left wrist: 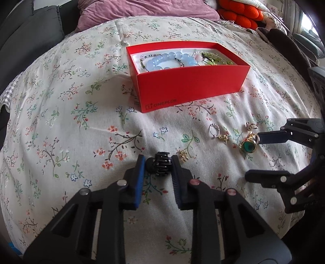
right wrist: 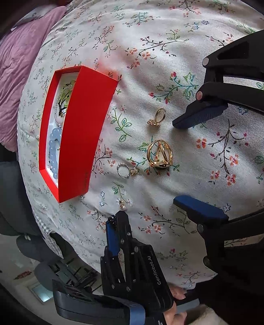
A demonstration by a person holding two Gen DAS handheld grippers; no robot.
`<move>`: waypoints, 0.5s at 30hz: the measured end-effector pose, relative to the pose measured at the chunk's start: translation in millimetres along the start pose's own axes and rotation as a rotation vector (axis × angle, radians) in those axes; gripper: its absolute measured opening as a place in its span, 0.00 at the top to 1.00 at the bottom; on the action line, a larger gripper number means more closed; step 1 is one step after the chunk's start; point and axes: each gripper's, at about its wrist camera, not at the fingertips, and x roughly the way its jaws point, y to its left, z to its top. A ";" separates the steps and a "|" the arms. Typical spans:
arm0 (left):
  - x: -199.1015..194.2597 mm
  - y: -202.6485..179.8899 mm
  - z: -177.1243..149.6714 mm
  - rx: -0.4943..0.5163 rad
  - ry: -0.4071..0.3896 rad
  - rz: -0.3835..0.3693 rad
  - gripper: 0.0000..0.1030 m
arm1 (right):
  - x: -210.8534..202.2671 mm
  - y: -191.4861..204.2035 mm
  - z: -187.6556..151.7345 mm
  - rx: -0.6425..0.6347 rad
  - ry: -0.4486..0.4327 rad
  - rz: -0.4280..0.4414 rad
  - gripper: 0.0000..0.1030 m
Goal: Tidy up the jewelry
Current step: 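Lower the left tool onto the black hair clip and close it, then lift the hair clip with left tool while right tool grasps the gold geometric pendant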
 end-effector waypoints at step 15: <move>-7.8 -3.0 4.5 -0.019 0.006 0.003 0.74 | 4.9 -1.5 17.7 -0.019 -0.021 -0.052 0.64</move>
